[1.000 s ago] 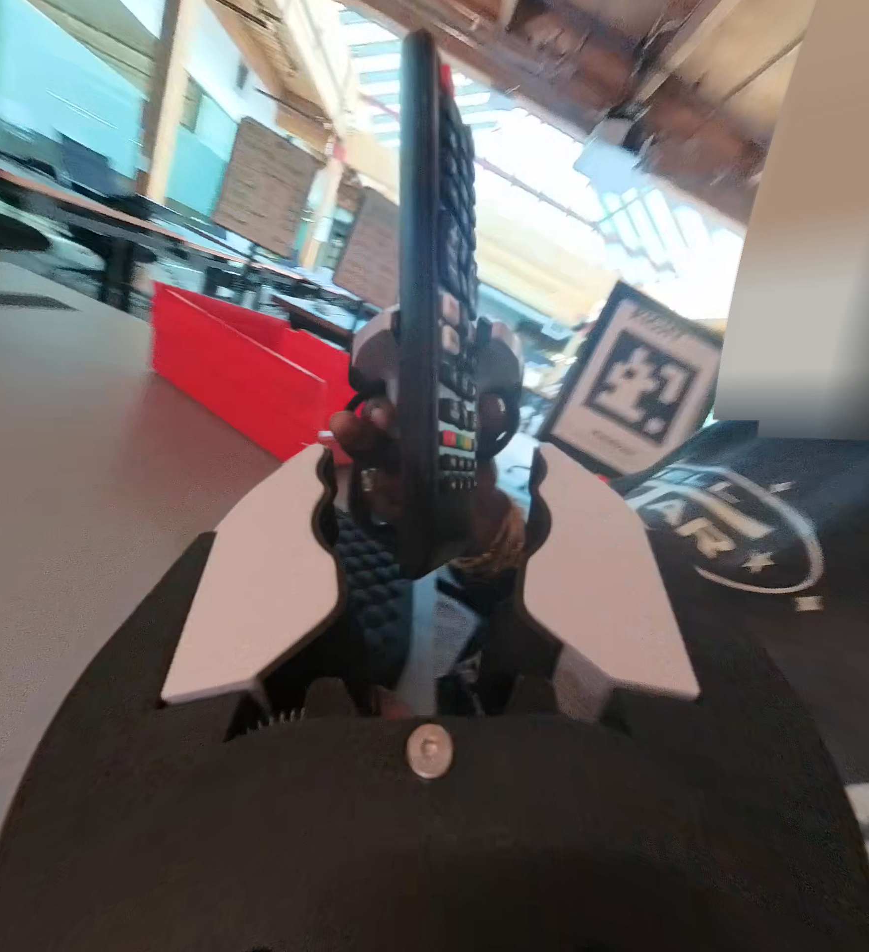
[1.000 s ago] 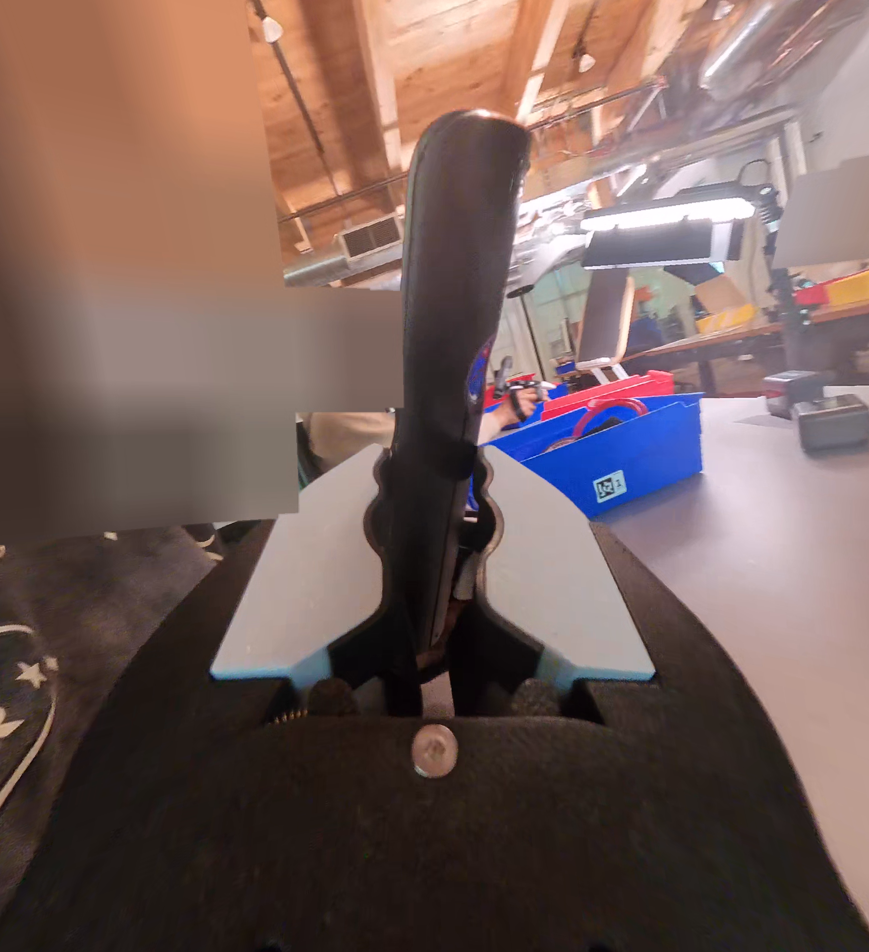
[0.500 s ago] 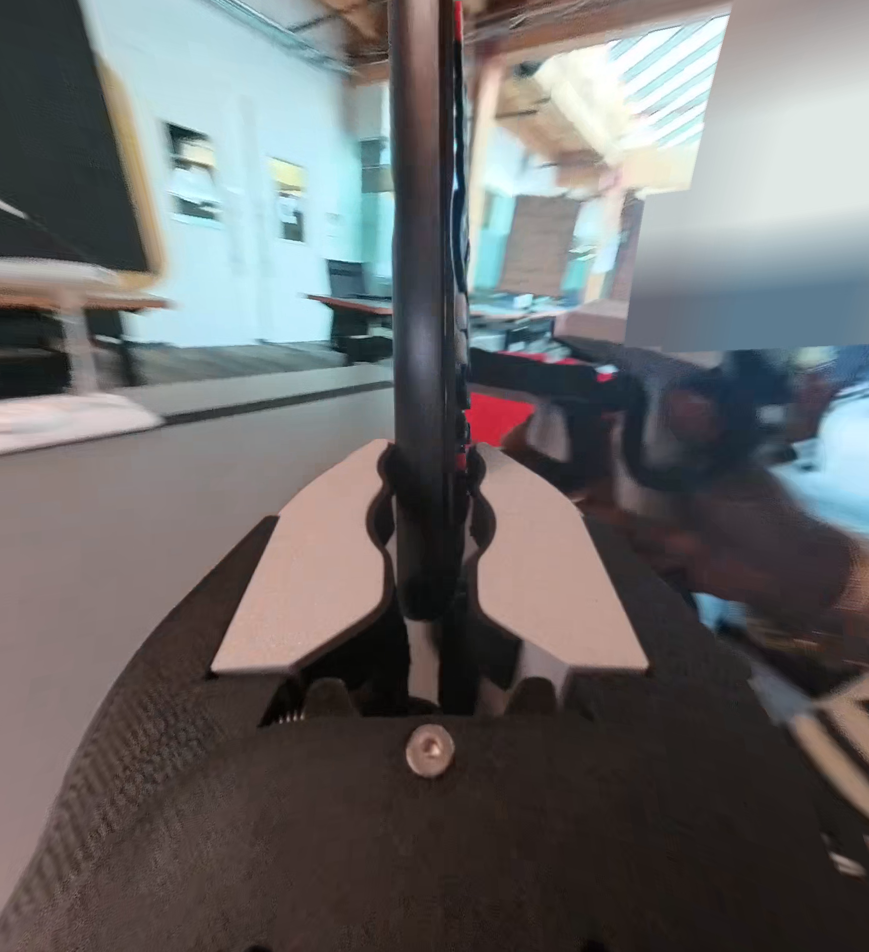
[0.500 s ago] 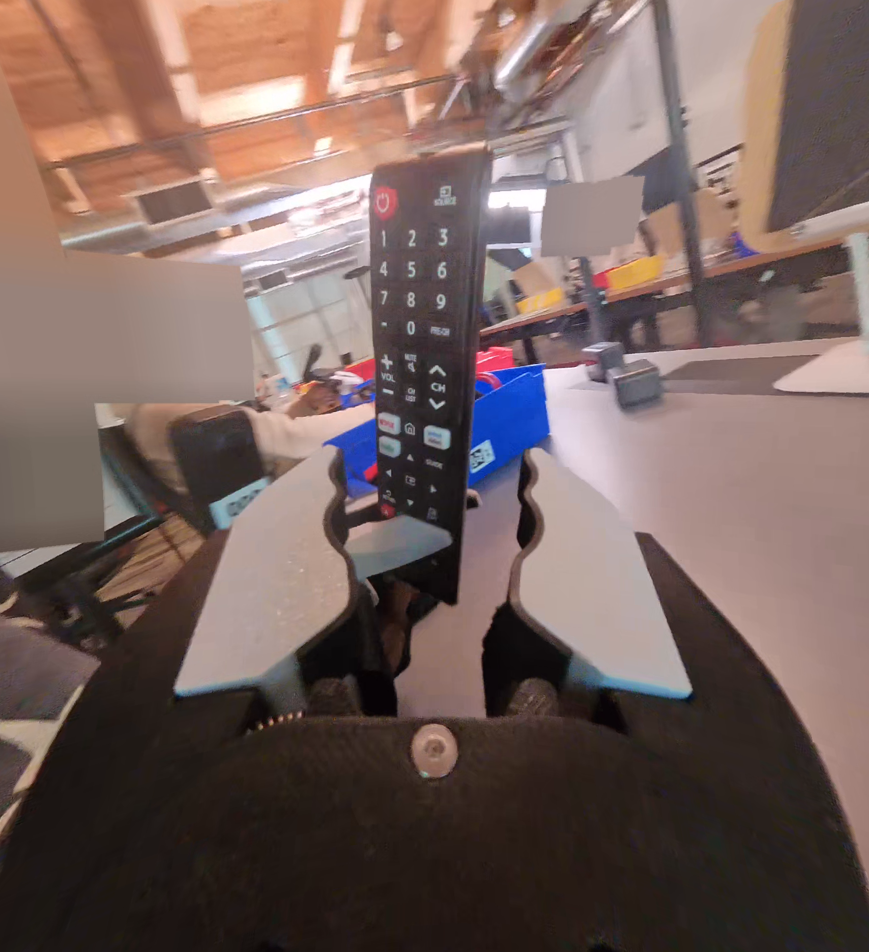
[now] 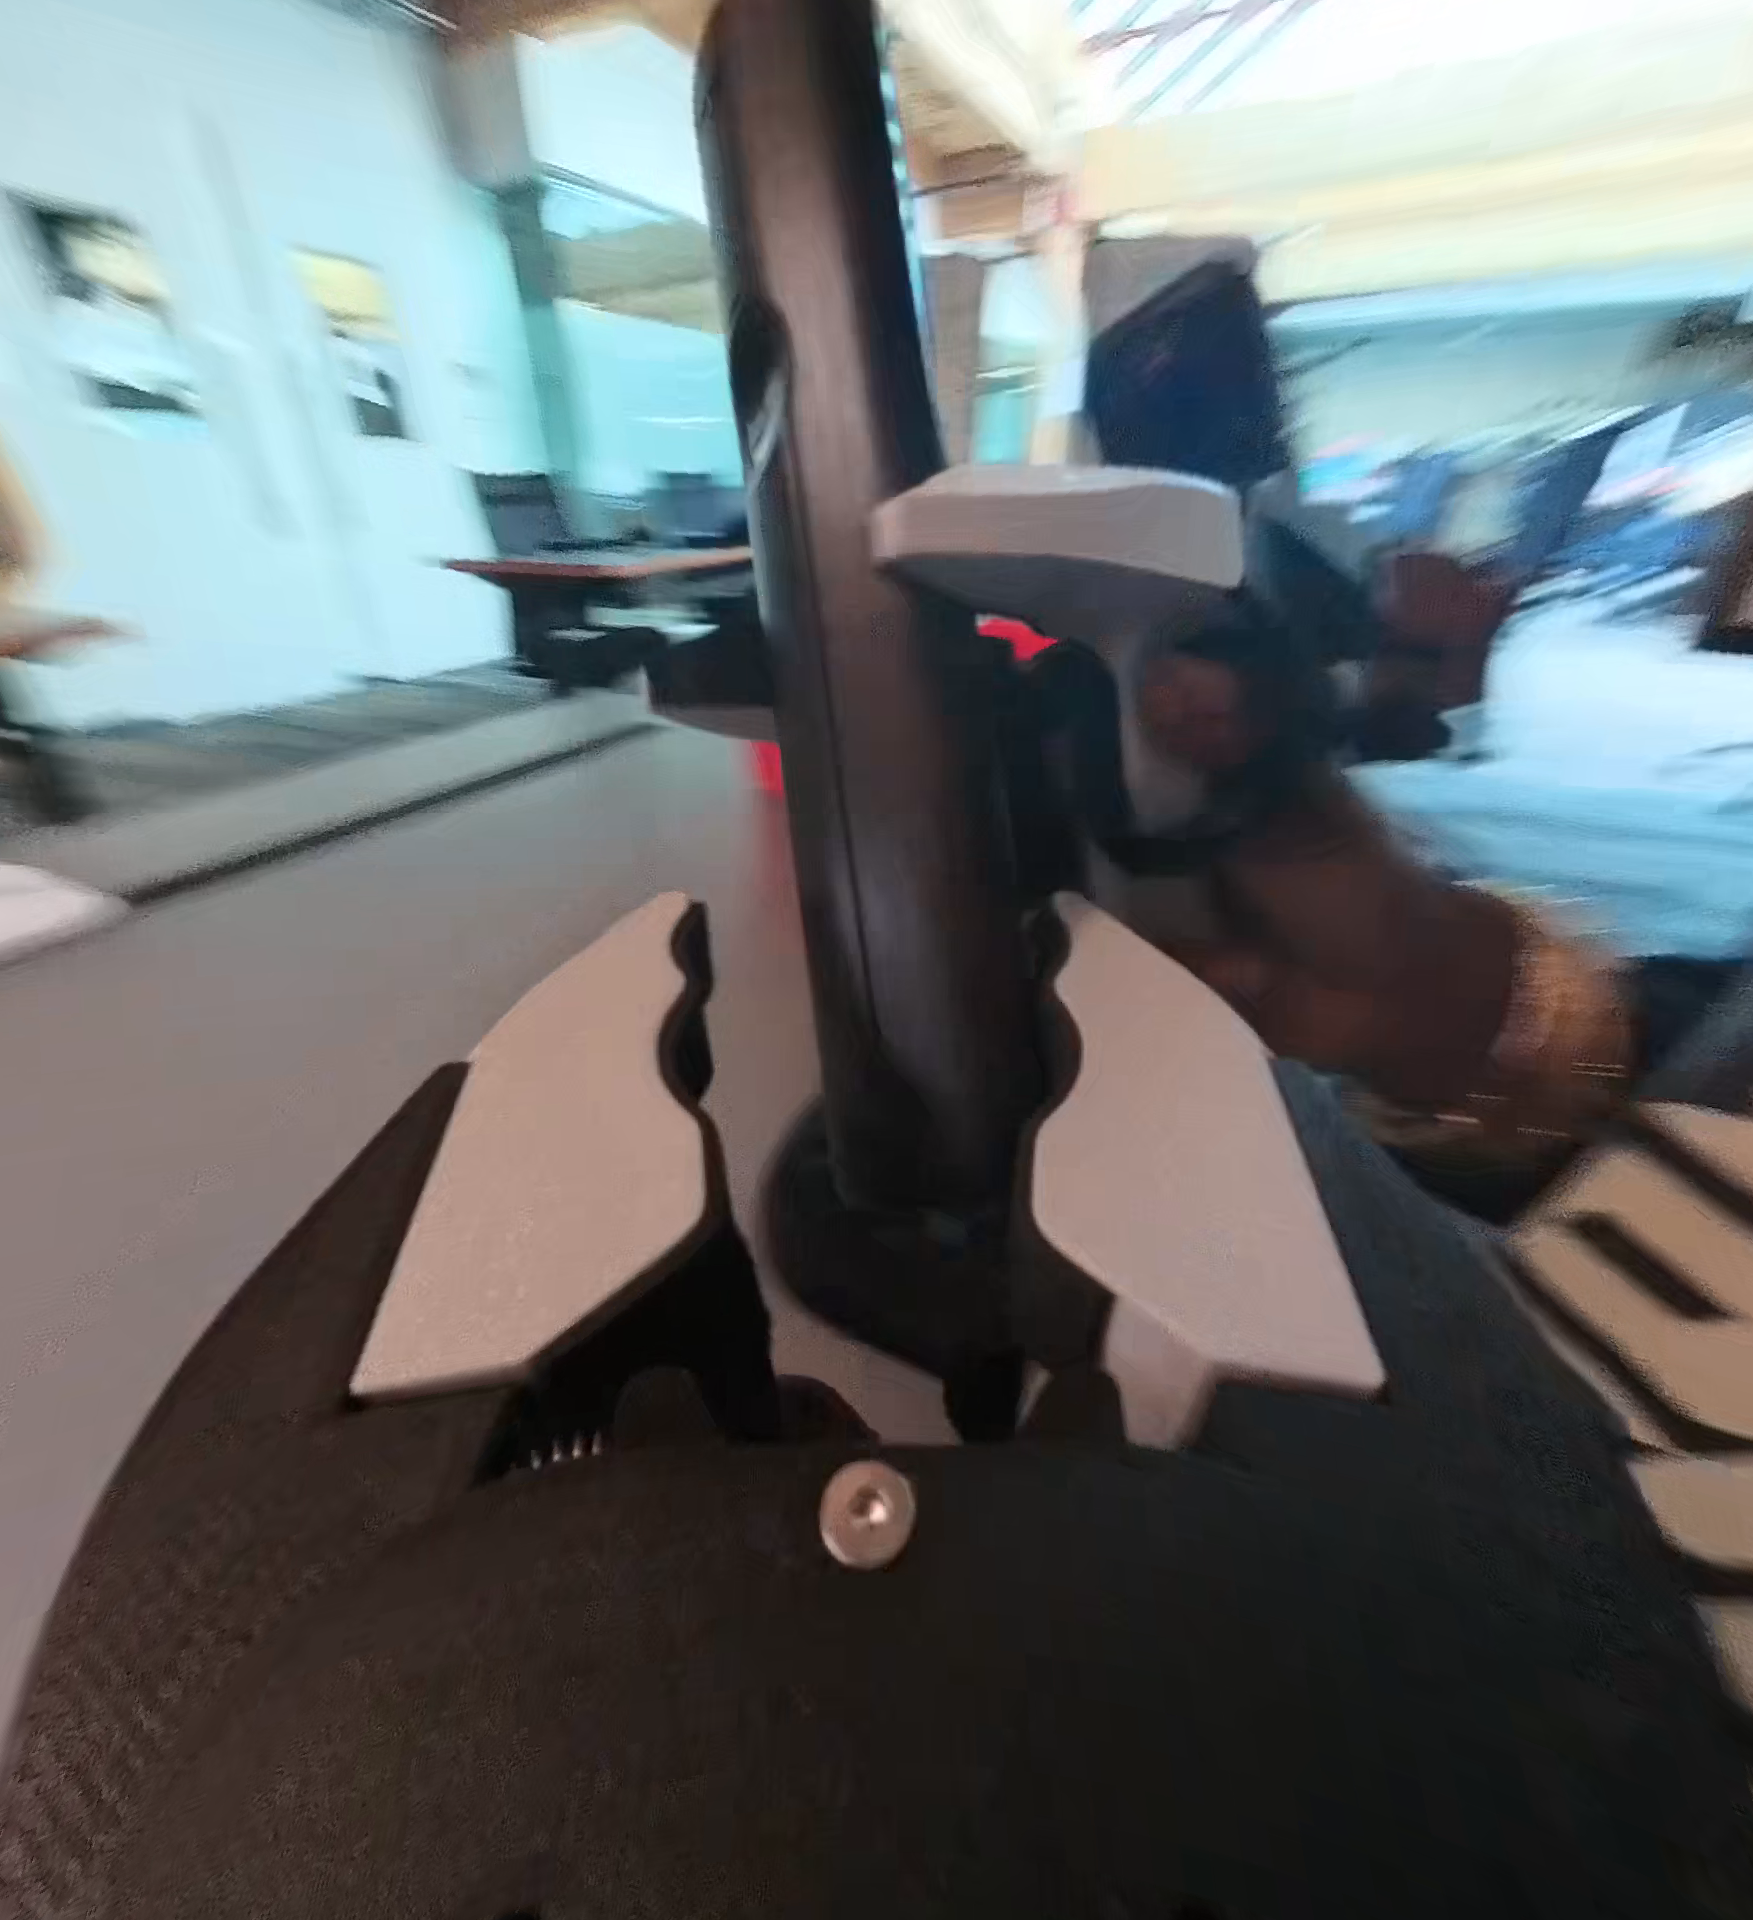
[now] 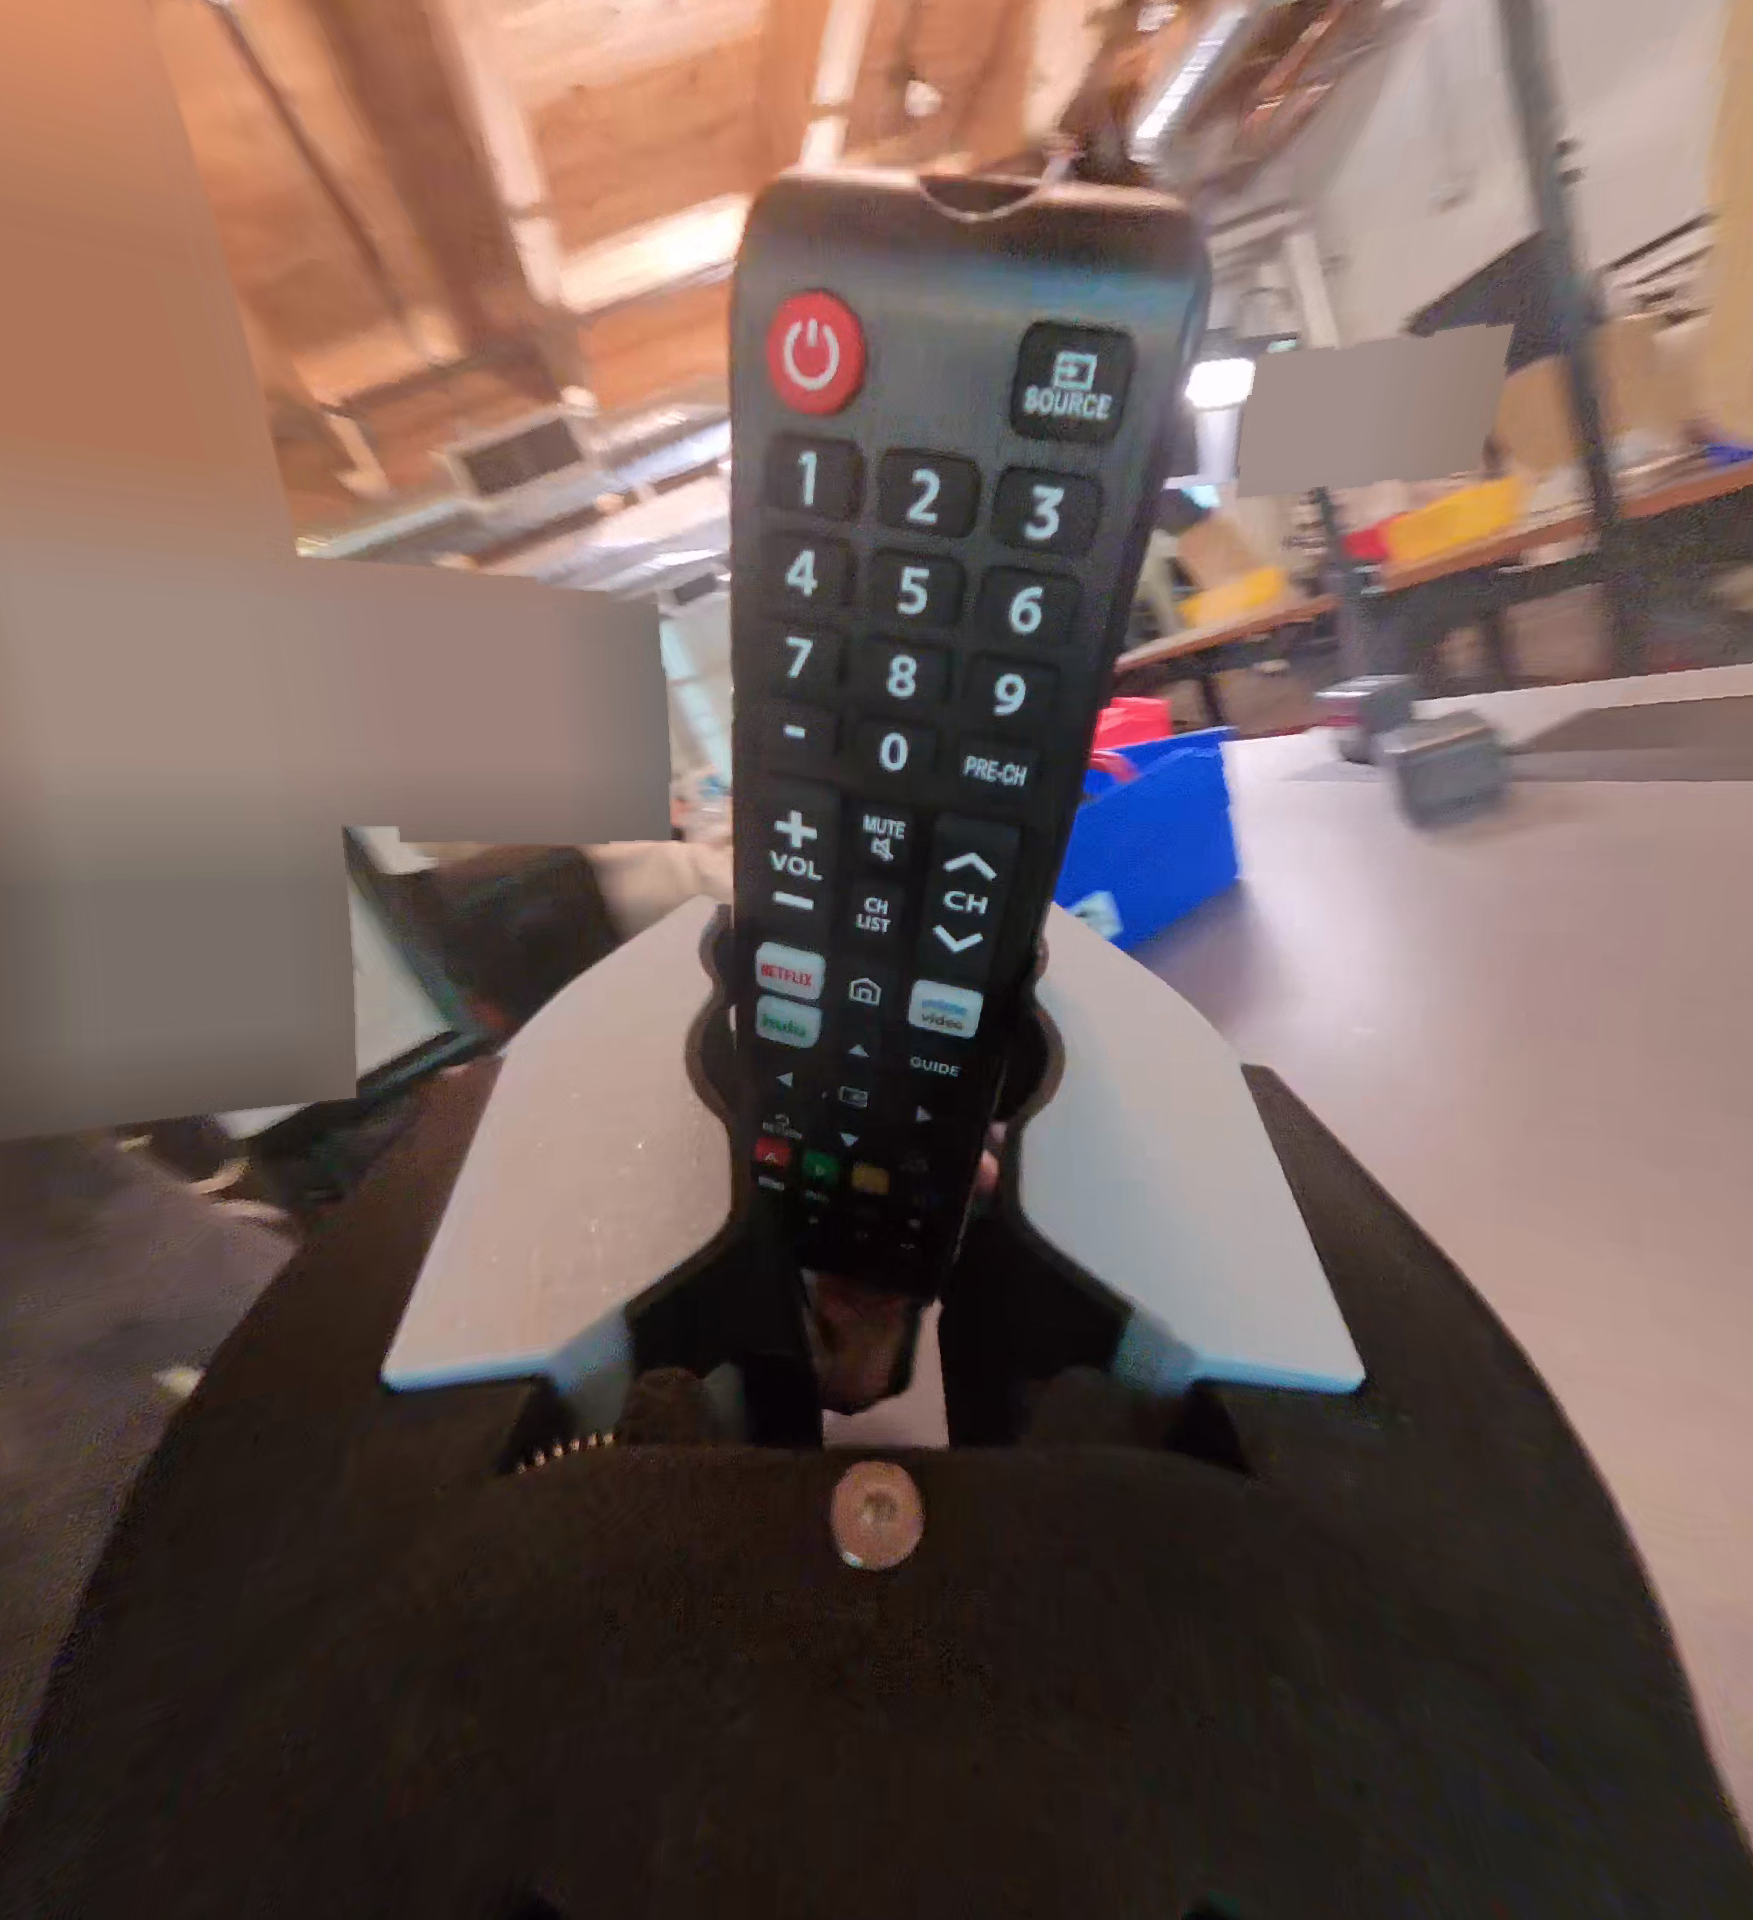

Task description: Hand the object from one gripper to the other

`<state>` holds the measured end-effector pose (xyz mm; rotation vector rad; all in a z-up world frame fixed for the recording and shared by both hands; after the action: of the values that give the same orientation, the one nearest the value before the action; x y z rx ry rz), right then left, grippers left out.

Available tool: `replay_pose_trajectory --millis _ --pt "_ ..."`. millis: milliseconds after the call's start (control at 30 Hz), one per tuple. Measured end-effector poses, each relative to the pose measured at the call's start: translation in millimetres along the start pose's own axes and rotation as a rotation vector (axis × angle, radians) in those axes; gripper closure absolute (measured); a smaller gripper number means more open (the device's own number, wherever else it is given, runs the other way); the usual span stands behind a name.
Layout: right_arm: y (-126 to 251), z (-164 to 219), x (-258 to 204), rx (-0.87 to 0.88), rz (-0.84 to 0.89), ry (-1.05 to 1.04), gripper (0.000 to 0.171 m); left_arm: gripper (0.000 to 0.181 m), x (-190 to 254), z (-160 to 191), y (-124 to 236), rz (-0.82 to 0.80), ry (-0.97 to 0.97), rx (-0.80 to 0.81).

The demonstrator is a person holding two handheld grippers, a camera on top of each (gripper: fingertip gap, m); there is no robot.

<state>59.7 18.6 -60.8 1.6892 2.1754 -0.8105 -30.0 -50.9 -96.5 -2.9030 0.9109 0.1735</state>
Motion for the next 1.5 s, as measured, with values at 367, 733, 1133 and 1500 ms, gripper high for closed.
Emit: replay_pose_trajectory --millis 367,733,1133,1500 --pt "-1 4 -14 -0.164 -0.234 0.029 0.121 0.129 11 1 -2 0.567 0.438 0.071" --pt "-8 2 -16 -0.019 0.084 0.169 0.106 0.13 -11 -1 6 -0.115 0.061 0.044" --pt "0 -1 -10 -0.049 -0.004 0.147 0.148 0.115 -2 2 2 0.074 0.082 -0.064" --pt "4 -2 -8 -0.057 -0.222 -0.003 0.147 0.154 -1 -6 8 0.387 0.35 0.083"
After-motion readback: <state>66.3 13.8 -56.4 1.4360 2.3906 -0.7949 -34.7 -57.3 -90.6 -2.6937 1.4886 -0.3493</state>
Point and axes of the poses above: each gripper's, where its closed fingertips meet, y back along the fingers, z out of its underside, x = y × z across the jaws, the point moved 8 cm from there along y, back along the fingers, and after that the axes turned 9 degrees about -y, right-handed, at the moved point
